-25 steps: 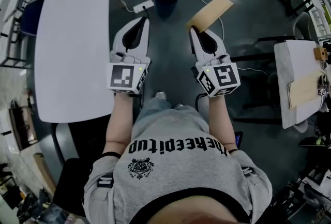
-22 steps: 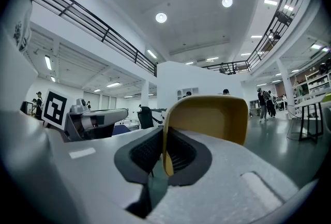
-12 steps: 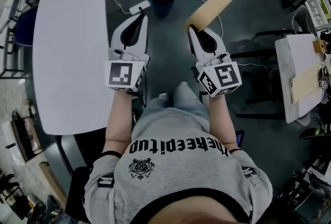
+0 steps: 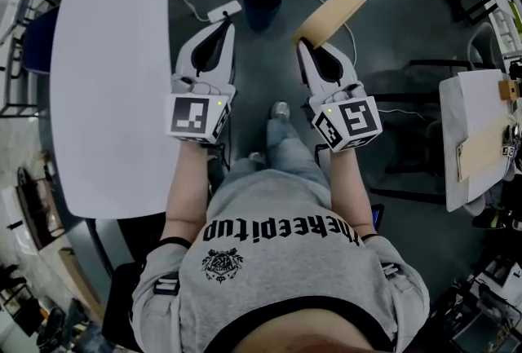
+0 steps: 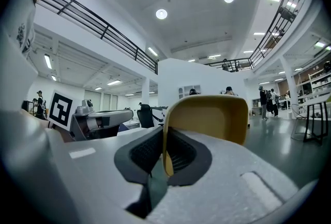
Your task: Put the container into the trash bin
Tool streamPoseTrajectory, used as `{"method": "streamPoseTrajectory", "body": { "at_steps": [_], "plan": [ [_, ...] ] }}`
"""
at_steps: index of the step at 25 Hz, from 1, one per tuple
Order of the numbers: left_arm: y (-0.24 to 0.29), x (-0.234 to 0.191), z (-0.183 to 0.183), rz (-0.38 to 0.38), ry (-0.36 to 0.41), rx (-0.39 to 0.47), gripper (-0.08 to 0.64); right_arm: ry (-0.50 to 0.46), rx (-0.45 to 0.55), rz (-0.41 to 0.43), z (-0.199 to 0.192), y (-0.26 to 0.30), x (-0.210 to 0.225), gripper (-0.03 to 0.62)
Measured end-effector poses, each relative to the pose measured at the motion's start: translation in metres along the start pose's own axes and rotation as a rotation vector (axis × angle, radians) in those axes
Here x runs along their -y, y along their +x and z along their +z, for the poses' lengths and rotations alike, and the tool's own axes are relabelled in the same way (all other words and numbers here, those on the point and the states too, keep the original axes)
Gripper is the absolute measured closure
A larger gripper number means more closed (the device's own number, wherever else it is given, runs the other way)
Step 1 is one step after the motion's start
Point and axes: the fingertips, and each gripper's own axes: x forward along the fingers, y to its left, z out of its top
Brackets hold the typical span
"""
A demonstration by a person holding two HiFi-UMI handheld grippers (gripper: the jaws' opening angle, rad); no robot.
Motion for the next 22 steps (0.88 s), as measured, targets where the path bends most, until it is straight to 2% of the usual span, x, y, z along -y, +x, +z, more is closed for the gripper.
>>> {"method": "streamPoseTrajectory", "body": {
  "at_steps": [13,22],
  "plan": [
    [0.096,-0.033,-0.008,0.053,0.000,0.006,0.540,-0.005,0.003,0.079,0.017,0.078,0.074,0.575],
    [0.159,-0.040,-0.012,0.085,0.008,0.003,0.540,-0.005,-0.005,0.126,0.019,0.117,0.128,0.575]
  ]
}}
